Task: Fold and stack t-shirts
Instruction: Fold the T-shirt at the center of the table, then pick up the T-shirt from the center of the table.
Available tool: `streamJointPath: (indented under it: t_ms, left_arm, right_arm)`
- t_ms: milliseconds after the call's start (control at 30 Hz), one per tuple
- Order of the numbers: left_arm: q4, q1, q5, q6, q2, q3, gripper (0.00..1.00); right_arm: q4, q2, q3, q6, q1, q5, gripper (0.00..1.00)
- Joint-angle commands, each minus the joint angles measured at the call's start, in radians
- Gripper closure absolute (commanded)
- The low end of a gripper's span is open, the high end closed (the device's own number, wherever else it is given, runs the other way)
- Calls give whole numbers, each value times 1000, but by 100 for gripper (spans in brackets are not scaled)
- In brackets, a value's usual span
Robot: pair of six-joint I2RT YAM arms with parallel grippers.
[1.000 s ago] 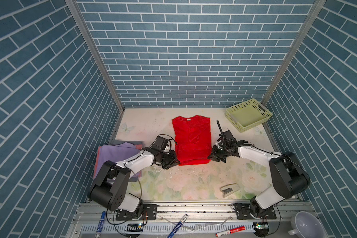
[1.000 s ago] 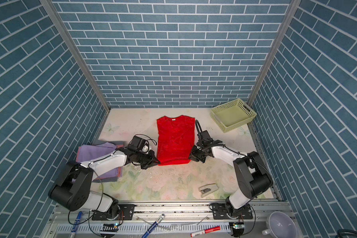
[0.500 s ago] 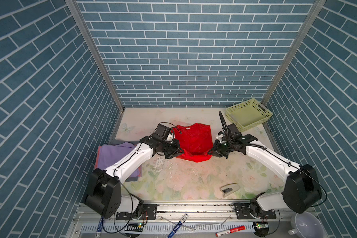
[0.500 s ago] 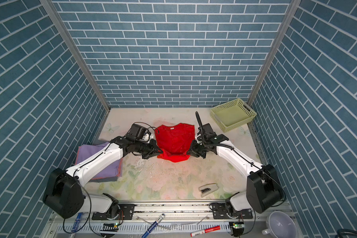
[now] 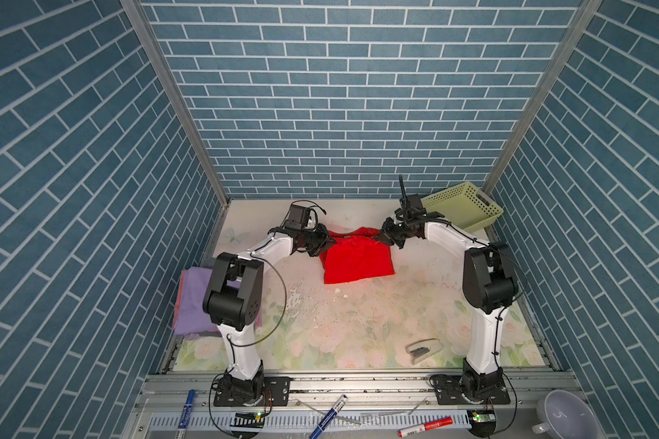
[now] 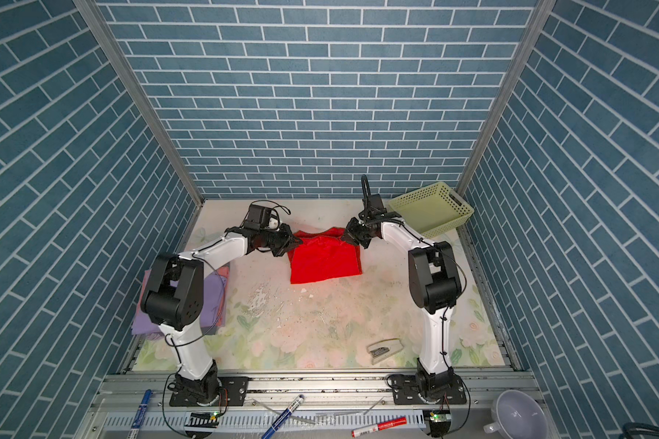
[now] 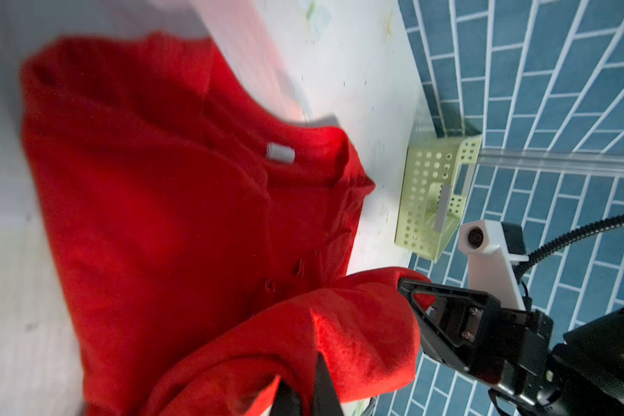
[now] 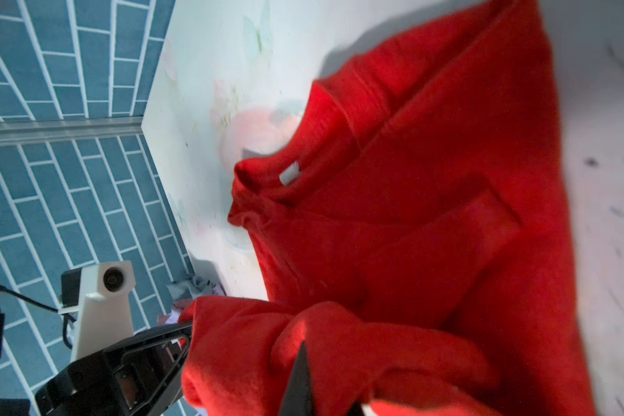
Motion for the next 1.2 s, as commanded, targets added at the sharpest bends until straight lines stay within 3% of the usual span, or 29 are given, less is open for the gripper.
streamJointPath:
  t_ms: [0, 33, 100, 167, 200, 300, 400, 500, 667, 867, 1000, 1167]
  left_arm:
    - [14, 24, 25, 2, 100, 86, 95]
    - [1, 29, 26, 2, 128, 114, 88]
    - [-26, 38, 9, 5, 169, 164, 73]
    - [-18, 48, -12, 1, 192, 191, 61]
    - [-9, 53, -23, -3, 195, 198, 57]
    - [-1, 74, -55, 5, 180, 218, 49]
    - [-125, 82, -127, 101, 145, 259, 45]
    - [-261, 82, -184, 197, 114, 285, 44]
    - [-352, 58, -182, 288, 85, 272, 44]
    - [-407, 7, -191, 338, 86, 263, 43]
    - [-398, -6, -221, 354, 61, 176, 42]
    - [-370, -6, -222, 368, 46, 74, 41]
  right_arm:
    - [-40, 85, 137, 15, -15, -2, 100]
    - [-49, 128, 174, 22, -22, 0, 99]
    - [-29, 177, 223, 27, -30, 0, 77]
    - [46, 192, 232, 25, -37, 19, 42]
    - [75, 187, 227, 25, -42, 38, 39]
    - [134, 142, 202, 7, -50, 74, 38]
    - [162, 43, 116, -27, -47, 126, 38]
    - [217, -58, -36, -23, -40, 162, 39]
    - [285, -161, -198, 8, -2, 201, 40]
    - [272, -112, -158, -14, 68, 249, 40]
    - [161, -56, -87, -83, 113, 324, 37]
    - [156, 13, -64, -96, 128, 329, 35]
